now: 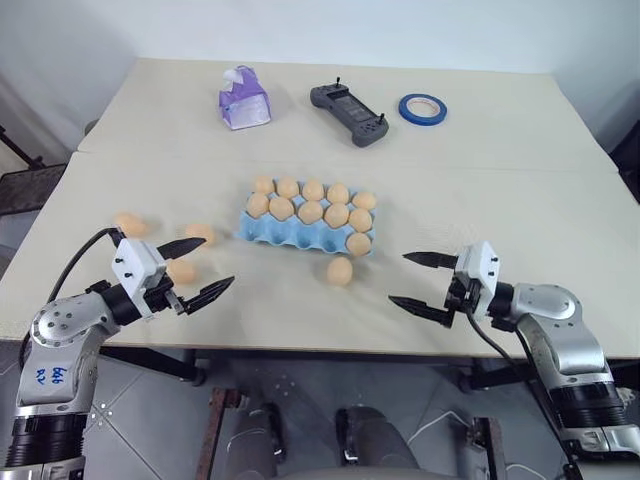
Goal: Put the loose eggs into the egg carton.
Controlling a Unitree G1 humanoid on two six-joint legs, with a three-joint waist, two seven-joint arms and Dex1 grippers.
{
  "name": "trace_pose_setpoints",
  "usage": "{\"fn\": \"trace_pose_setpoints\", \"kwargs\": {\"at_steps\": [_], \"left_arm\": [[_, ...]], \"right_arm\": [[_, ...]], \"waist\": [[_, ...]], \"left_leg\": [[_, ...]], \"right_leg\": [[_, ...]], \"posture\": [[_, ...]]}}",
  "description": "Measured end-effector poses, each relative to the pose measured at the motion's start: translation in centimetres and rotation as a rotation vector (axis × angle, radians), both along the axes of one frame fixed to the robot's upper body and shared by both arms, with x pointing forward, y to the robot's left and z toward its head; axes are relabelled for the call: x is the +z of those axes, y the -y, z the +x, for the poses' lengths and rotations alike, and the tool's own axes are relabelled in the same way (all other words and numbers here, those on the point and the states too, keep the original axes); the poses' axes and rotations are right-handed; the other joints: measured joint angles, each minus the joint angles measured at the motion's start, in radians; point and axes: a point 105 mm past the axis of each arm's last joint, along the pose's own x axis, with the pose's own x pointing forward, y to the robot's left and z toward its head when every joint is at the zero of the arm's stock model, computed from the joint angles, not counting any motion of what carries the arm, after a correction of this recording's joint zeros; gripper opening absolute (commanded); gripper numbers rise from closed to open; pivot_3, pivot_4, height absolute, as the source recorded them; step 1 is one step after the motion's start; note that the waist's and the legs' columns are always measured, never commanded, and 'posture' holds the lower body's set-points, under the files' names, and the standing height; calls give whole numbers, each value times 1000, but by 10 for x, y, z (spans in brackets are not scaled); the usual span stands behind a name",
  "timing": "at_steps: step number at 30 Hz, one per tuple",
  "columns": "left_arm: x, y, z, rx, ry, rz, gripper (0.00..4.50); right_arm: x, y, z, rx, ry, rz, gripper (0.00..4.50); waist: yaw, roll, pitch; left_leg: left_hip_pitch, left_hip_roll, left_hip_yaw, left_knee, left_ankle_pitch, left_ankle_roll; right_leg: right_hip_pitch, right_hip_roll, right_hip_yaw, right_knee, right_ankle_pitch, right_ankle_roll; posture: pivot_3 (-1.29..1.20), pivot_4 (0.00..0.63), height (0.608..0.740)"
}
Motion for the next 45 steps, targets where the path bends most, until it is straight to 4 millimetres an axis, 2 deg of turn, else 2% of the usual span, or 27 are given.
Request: {"fn": "trace_pose_setpoints", "kwargs": {"at_steps": [6, 11, 14, 19, 22, 25, 27, 32, 37, 43, 45], "left_arm": [[-6, 6, 1, 0, -14, -17, 4432], [-19, -3, -9, 19, -62, -29, 4432], [-22, -16, -18, 65, -74, -48, 4432], [-19, -14, -27, 65, -65, -50, 4432], [-15, -8, -33, 42, -58, -60, 4432], [-11, -2, -37, 26, -49, -65, 4432], [-11, 0, -39, 23, -52, -63, 4432], [-12, 2, -39, 23, -58, -69, 4432], [-12, 6, -40, 11, -55, -73, 4500], [-12, 11, -41, -5, -52, -83, 4500], [-12, 11, -41, -6, -53, -84, 4500]], "right_arm": [[3, -3, 0, -4, 11, 6, 4500], [8, -43, 1, 59, -24, 46, 4500], [7, -66, 3, 81, -24, 46, 4500], [-2, -95, 11, 85, -17, 23, 4500], [-5, -103, 20, 56, 1, 3, 4500], [-18, -103, 26, 24, -30, -22, 4500], [-24, -102, 27, 18, -51, -27, 4500], [-26, -106, 25, 41, -53, -25, 4500], [-25, -110, 24, 49, -52, -13, 3306], [-27, -120, 21, 67, -62, 2, 3306], [-29, -123, 20, 70, -66, 2, 2925]], "waist": [[1, 0, 0], [-4, 0, 0], [-3, 0, 0], [0, -1, 0], [-2, -1, -1], [-1, -2, -1], [-1, -2, -1], [-5, -2, -1], [-4, -2, -1], [-4, -2, -1], [-4, -2, -1]], "left_leg": [[0, 0, 0, 1, 1, 0], [0, 1, 0, 0, 1, -1], [-1, 1, 0, -1, 1, -2], [-2, -1, 0, -1, 1, -2], [-2, -2, 0, -2, 1, -2], [-2, -2, 0, -4, 1, -2], [-2, -2, 1, -4, 1, -2], [-2, -2, 0, -4, 1, -1], [-2, -2, 0, -4, 1, -1], [-2, -1, 0, -4, 1, -2], [-2, -1, 0, -4, 1, -1]], "right_leg": [[0, 0, 0, 1, 0, 0], [-3, 1, 1, 3, 0, 0], [-4, 0, 1, 3, -1, -1], [-4, -2, 0, 2, -1, -1], [-4, -3, 0, 2, -1, -1], [-5, -3, 0, 1, -1, -2], [-5, -3, 0, 1, -2, -3], [-5, -2, 0, 1, -2, -3], [-5, -3, 0, 1, -2, -3], [-5, -2, -1, 1, -2, -3], [-5, -2, -1, 1, -2, -3]], "posture": [[0, 150, 740], [0, 150, 740], [0, 150, 740], [0, 150, 740], [0, 150, 740], [0, 150, 740], [0, 150, 740], [0, 150, 740], [0, 150, 740], [0, 150, 740], [0, 150, 740]]}}
